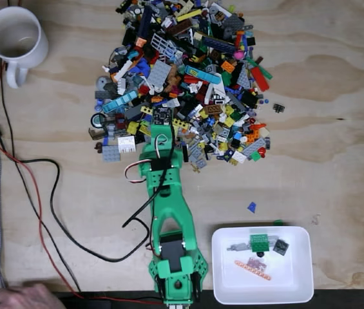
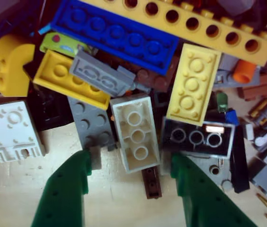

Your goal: Find the closest Lego and put it in the bin.

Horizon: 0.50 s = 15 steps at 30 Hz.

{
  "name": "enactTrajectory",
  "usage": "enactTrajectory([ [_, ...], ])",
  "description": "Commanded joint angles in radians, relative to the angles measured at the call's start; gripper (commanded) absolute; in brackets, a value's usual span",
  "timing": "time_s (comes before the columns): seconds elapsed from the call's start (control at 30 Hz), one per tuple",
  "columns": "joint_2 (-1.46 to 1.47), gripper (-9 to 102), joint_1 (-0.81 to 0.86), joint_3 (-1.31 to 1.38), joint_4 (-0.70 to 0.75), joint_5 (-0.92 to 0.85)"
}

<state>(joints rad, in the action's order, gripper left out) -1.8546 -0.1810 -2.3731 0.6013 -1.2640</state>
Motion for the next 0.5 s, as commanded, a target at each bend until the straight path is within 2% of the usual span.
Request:
enactTrajectory([
  [0.0, -0.003, 17, 0.003, 0.091, -0.037, -0.009],
  [0.47, -0.002, 2, -0.011, 0.098, -0.018, -0.011],
])
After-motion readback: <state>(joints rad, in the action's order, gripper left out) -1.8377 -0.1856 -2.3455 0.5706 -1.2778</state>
